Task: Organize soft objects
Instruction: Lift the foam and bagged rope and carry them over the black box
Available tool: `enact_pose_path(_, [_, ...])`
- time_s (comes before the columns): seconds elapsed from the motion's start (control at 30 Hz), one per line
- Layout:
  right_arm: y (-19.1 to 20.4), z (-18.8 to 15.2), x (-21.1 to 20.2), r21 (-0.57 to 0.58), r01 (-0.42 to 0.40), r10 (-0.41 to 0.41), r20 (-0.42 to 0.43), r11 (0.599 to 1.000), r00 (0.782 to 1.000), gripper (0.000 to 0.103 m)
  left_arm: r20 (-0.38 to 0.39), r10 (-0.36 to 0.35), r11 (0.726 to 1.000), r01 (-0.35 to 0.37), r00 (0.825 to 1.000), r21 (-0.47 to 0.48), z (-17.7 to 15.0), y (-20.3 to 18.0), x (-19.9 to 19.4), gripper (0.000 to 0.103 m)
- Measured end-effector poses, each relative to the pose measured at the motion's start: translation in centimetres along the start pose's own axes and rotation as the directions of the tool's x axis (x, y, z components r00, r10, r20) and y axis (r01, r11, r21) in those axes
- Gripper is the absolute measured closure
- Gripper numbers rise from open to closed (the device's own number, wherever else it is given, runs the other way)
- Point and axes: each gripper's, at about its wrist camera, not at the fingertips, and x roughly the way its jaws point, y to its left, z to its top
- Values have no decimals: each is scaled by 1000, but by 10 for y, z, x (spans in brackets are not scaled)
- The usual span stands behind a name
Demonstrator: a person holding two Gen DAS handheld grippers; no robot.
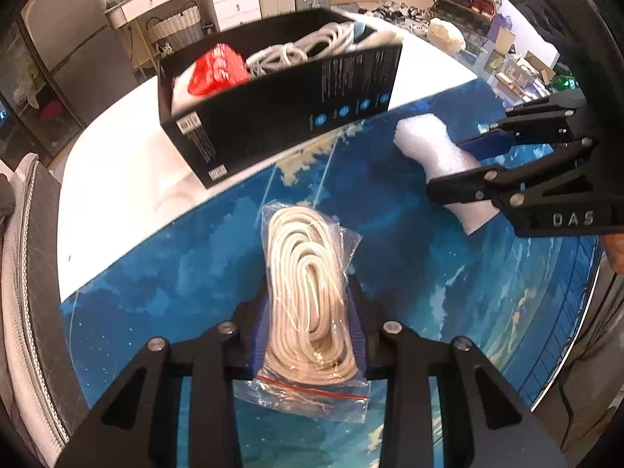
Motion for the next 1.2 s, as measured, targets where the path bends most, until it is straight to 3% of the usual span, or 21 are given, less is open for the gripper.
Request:
enact_pose_path(0.17, [12,-2,-31,-33,-3,7,120,999,993,65,136,24,1000,-24,990,-2,9,-1,-27,70])
enact_pose_path(0.3, [24,1,-65,-53,7,8,277,999,961,65,304,60,998,-56,951,-22,11,2,-61,70])
enact_pose_path(0.4, [35,-5,-91,-88,30,9,410,996,912,65,433,92,996,-87,897,-30,6,2,-87,70])
enact_pose_path(0.53, [51,-22,-125,-133,111,-12,589,985,808,65,540,128,991,-123,832,-46,-6,6,-110,70])
enact_pose_path(0.63, [54,-34,-141,-142,122,2,659,982,752,65,590,143,989,-131,795,-64,-16,11,-119,70])
enact_pose_path(0.7, [56,-40,-148,-151,125,13,685,981,729,65,602,155,987,-148,784,-61,-20,13,-122,70])
enact_pose_path(0.77, [60,-41,-147,-160,135,14,693,978,721,65,604,160,986,-151,781,-67,-21,16,-122,70])
enact_pose_path(0.93, [61,-42,-143,-164,124,23,685,979,729,65,600,156,988,-135,785,-79,-21,22,-125,70])
enact_pose_path(1.2, [60,-31,-137,-148,121,15,690,982,724,65,618,145,989,-109,773,-96,-19,20,-135,70])
